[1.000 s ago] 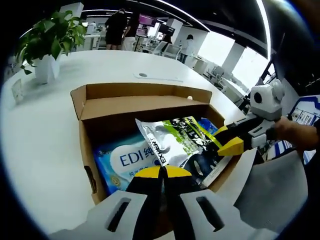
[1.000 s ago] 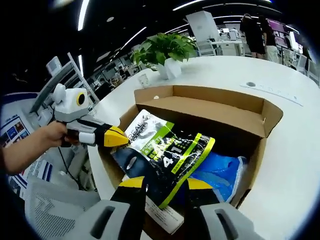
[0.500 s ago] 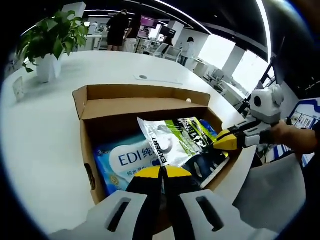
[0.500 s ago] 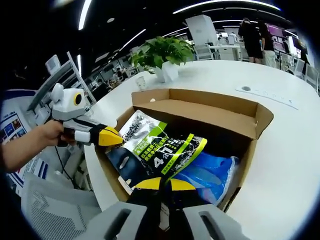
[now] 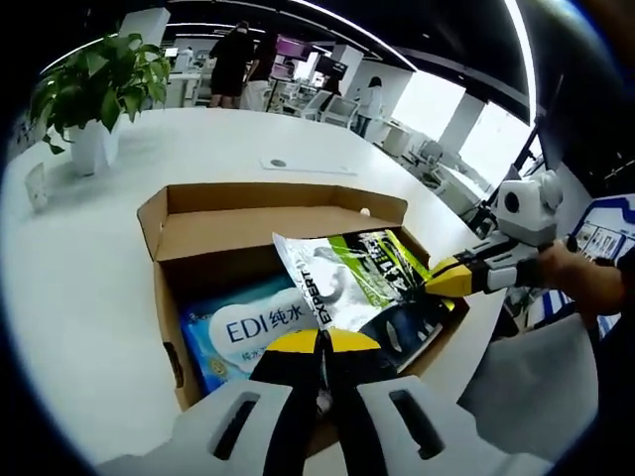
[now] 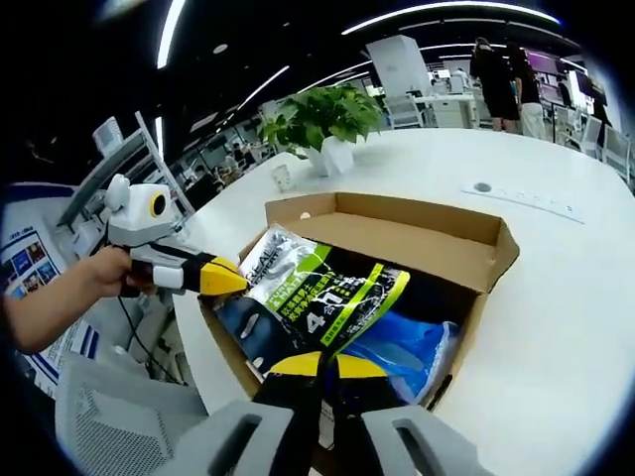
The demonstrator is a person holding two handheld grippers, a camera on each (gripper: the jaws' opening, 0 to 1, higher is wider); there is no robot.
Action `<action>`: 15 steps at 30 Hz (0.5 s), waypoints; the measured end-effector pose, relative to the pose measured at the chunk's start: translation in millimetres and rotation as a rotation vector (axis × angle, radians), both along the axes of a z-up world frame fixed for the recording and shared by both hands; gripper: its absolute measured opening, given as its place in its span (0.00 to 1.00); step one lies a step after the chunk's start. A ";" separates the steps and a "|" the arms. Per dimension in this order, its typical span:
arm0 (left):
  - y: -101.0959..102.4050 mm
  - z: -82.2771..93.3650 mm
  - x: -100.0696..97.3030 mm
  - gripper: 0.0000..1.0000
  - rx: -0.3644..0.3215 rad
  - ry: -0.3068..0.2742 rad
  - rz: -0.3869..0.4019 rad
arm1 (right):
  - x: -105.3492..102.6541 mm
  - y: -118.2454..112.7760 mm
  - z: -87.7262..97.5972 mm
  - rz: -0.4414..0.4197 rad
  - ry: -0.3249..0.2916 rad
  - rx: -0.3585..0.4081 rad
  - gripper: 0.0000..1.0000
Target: Operate the shoe box by opening the lid, removing the specified soft item, and placing it in the target area until the item is outside and the box remains undamaged.
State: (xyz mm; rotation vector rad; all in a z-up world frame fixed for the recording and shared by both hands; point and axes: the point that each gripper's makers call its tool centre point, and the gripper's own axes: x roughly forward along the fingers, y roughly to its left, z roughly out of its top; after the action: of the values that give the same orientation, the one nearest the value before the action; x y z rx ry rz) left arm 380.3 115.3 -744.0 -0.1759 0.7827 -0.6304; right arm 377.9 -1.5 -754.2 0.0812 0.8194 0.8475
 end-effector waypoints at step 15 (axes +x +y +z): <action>-26.6 11.9 -3.7 0.00 0.004 0.002 -0.053 | -3.3 -27.2 19.2 -0.034 -0.025 -0.018 0.00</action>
State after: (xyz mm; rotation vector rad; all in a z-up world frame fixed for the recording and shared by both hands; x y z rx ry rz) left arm 376.5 88.6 -732.0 -0.1522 0.7925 -0.6785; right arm 374.6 -28.7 -735.0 0.0690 0.7999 0.8073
